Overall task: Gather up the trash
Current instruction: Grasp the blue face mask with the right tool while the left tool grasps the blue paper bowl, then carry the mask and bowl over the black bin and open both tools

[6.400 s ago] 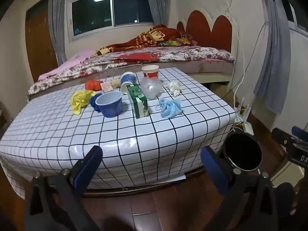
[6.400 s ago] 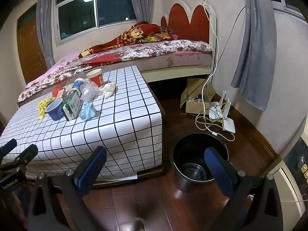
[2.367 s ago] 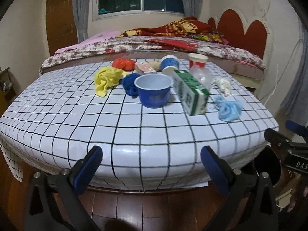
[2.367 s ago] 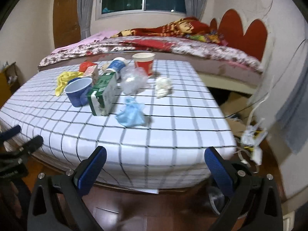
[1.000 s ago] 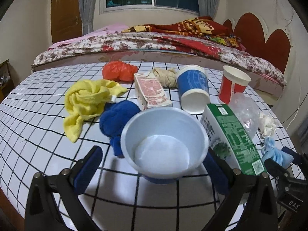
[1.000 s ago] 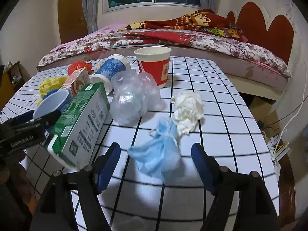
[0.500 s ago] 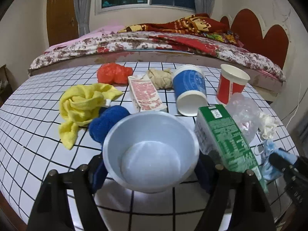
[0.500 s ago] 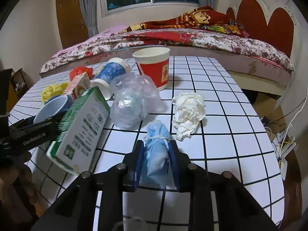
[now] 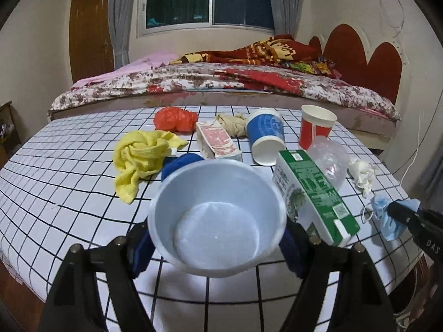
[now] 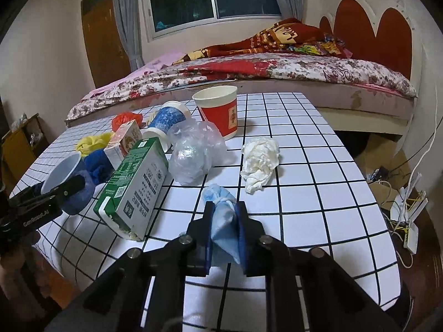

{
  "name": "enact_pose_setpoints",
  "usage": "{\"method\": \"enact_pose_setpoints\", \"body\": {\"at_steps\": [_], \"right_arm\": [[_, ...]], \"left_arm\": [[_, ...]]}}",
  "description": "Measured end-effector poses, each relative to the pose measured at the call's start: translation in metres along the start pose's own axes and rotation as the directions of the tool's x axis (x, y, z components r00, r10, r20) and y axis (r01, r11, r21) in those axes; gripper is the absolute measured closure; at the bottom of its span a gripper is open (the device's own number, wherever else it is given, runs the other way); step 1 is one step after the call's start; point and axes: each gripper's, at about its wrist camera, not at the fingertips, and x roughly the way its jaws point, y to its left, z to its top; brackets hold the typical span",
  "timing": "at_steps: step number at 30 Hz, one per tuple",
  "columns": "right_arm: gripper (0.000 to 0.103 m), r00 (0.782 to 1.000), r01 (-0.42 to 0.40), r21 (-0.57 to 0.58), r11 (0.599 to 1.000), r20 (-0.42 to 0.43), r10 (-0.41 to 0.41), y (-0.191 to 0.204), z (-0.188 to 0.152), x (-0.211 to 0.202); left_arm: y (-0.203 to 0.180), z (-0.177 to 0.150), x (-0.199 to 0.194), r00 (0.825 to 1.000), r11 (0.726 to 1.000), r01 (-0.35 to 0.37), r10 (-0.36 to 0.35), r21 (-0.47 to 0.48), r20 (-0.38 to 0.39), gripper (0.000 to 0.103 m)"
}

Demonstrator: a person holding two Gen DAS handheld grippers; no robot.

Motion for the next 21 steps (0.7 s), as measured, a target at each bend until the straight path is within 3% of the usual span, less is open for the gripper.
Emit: {"method": "enact_pose_setpoints", "body": {"at_steps": [3, 5, 6, 7, 8, 9, 11, 21], "right_arm": [[0.081, 0.998, 0.000, -0.007, 1.000, -0.070, -0.001, 0.000, -0.006, 0.012], [0.043, 0.995, 0.026, -0.028, 0.999, -0.091, -0.029, 0.002, -0.012, 0.018], [0.038, 0.994, 0.043, -0.039, 0.998, -0.101, -0.047, 0.004, -0.015, 0.020], [0.039, 0.993, 0.040, -0.040, 0.998, -0.107, -0.044, 0.004, -0.018, 0.022], [0.067, 0.994, 0.035, -0.038, 0.999, -0.099, -0.039, 0.003, -0.020, 0.021], [0.083, 0.994, 0.021, -0.032, 0.999, -0.102, -0.024, 0.003, -0.020, 0.020], [0.087, 0.996, 0.013, -0.012, 1.000, -0.090, -0.014, 0.001, -0.018, 0.015], [0.087, 0.999, 0.018, 0.026, 0.999, 0.051, -0.019, -0.004, -0.010, -0.046]], "left_arm": [[0.001, -0.005, 0.004, 1.000, 1.000, 0.001, -0.001, -0.006, -0.018, 0.025], [0.004, -0.007, 0.003, 1.000, 1.000, 0.001, -0.002, -0.013, -0.018, 0.025], [0.004, -0.008, 0.002, 1.000, 1.000, 0.002, -0.003, -0.018, -0.018, 0.025], [0.005, -0.009, 0.001, 1.000, 1.000, 0.002, -0.003, -0.019, -0.016, 0.025], [0.005, -0.010, 0.000, 1.000, 1.000, 0.002, -0.002, -0.017, -0.017, 0.025], [0.005, -0.011, -0.001, 1.000, 1.000, 0.002, -0.003, -0.016, -0.016, 0.025], [0.005, -0.010, -0.004, 1.000, 1.000, 0.008, -0.008, -0.012, -0.012, 0.025], [-0.030, -0.005, -0.041, 0.994, 0.995, 0.097, -0.098, 0.034, 0.051, 0.025]]}}
